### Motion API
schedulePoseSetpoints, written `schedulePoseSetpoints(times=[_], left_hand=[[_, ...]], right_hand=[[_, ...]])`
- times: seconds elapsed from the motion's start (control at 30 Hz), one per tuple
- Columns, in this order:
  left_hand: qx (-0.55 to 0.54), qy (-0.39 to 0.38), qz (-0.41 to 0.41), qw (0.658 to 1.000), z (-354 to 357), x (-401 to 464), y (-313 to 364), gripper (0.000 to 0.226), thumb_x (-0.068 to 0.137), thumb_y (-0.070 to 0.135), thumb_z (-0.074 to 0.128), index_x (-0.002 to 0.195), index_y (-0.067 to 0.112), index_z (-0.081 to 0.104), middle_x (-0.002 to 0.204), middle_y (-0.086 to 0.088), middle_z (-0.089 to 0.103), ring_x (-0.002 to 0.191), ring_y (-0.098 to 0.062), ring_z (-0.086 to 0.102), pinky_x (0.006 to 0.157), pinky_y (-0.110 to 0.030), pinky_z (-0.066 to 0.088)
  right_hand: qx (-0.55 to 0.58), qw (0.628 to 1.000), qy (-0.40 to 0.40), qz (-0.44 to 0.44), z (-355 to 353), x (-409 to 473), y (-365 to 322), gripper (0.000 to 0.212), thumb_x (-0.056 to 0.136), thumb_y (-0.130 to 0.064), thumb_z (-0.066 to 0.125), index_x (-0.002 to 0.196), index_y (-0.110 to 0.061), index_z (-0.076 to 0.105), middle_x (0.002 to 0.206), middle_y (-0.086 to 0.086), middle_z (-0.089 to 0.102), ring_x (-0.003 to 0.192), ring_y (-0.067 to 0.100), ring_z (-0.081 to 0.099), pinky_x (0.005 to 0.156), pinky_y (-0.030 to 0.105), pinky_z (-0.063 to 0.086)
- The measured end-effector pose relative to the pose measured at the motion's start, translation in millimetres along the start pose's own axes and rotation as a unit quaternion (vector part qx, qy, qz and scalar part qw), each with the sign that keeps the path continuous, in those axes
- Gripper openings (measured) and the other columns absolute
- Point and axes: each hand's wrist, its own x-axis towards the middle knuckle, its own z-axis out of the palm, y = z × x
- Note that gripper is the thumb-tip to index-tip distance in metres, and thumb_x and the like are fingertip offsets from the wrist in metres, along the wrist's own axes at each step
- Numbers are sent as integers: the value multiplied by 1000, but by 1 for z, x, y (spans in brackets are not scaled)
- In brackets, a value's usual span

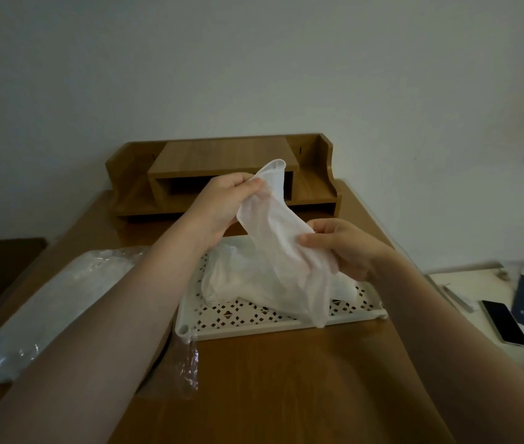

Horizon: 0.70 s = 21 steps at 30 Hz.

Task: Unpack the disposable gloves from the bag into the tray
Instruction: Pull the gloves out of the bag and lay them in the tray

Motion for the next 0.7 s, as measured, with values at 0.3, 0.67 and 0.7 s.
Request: schedulePoseSetpoints(times=[0.3,0.67,0.7], left_hand=[[164,-32,43,985,-8,36,-17,10,91,16,59,96,16,68,96,-1,69,89,-11,64,81,-26,50],[495,-116,68,859,-31,24,-61,44,89,-1,50,66,36,58,120,0,59,111,-20,54,91,-39,48],[505,-118,77,852,-33,21,-62,45,90,-1,49,66,36,57,121,0,59,111,-20,54,92,-39,47]], right_hand=[[-324,861,341,-196,-20,10,-20,10,88,-26,63,87,-17,60,85,-2,59,76,9,56,68,17,47],[-577,812,48,-73,7,20,25,25,83,-27,69,104,-20,57,88,-8,56,79,12,51,69,22,41],[-582,809,42,-76,10,18,25,21,83,-27,69,98,-22,56,84,-8,54,75,12,49,65,20,38]])
